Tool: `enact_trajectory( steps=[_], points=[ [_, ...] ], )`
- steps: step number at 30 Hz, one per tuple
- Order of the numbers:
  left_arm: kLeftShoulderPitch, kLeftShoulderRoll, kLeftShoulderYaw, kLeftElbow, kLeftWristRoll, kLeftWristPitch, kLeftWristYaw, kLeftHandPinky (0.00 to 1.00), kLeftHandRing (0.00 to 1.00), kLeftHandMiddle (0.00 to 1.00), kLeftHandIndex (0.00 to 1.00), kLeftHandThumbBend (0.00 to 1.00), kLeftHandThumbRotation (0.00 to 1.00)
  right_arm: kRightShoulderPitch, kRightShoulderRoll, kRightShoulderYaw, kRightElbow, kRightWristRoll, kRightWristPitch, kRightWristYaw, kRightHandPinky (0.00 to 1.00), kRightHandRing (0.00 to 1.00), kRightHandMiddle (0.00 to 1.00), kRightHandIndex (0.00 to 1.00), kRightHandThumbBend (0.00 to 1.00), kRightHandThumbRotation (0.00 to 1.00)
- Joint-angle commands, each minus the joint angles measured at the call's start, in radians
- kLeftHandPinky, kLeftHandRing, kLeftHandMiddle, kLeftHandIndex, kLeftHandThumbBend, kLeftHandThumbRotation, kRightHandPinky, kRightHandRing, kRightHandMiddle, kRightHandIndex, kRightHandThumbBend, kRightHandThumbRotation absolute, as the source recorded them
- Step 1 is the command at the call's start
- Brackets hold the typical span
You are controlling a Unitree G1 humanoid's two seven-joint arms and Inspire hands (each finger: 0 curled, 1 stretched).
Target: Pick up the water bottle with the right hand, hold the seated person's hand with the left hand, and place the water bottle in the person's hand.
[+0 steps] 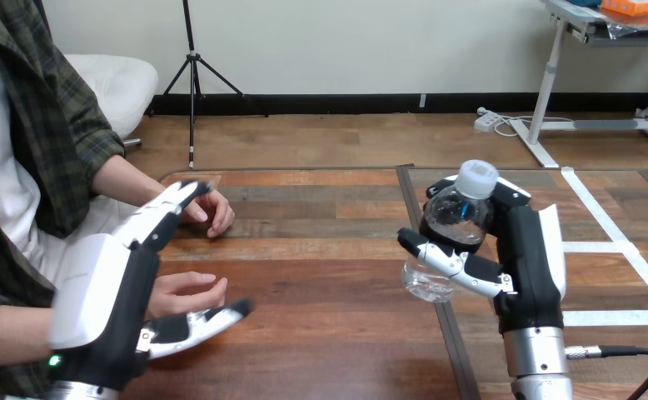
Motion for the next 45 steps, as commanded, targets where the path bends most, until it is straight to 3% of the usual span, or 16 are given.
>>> enact_trajectory(
  steps=[1,4,13,15,17,19,27,45],
  points=[
    [-0.005,0.037,0.033,-0.089,0.121,0.087,0.062,0.77,0.84,0.86,0.81,0.95,0.00,-0.045,0.005,0.003,-0.050,0.011,-0.006,0.010,0.41,0.44,0.48,0.50,0.70,0.00],
    [-0.001,0.049,0.033,-0.104,0.163,0.135,0.068,0.76,0.83,0.85,0.80,0.98,0.00,-0.044,0.008,0.004,-0.049,0.029,-0.002,0.029,0.41,0.44,0.48,0.50,0.70,0.00],
    [0.003,0.105,0.015,-0.140,0.274,0.280,0.023,0.75,0.82,0.83,0.80,0.99,0.00,-0.045,0.007,0.000,-0.043,0.028,-0.002,0.041,0.41,0.44,0.48,0.50,0.69,0.00],
    [0.004,0.117,0.009,-0.152,0.295,0.319,-0.014,0.75,0.82,0.83,0.80,0.99,0.00,-0.046,0.008,-0.001,-0.041,0.029,-0.002,0.043,0.41,0.44,0.48,0.50,0.69,0.00],
    [-0.013,0.154,-0.019,-0.167,0.357,0.436,-0.173,0.76,0.82,0.83,0.80,0.98,0.02,-0.044,0.008,-0.002,-0.040,0.034,-0.005,0.051,0.41,0.44,0.49,0.50,0.69,0.00],
    [-0.022,0.171,-0.034,-0.175,0.388,0.493,-0.254,0.79,0.83,0.84,0.81,0.96,0.04,-0.044,0.007,-0.003,-0.040,0.035,-0.007,0.054,0.41,0.44,0.48,0.50,0.69,0.00],
    [-0.051,0.193,-0.076,-0.181,0.459,0.581,-0.374,0.80,0.83,0.84,0.81,0.95,0.05,-0.042,0.007,-0.007,-0.042,0.035,-0.003,0.054,0.41,0.44,0.48,0.50,0.69,0.00],
    [-0.099,0.228,-0.157,-0.164,0.498,0.701,-0.510,0.82,0.84,0.86,0.81,0.92,0.06,-0.040,0.003,-0.007,-0.043,0.050,-0.006,0.074,0.43,0.45,0.49,0.50,0.68,0.00]
  ],
)
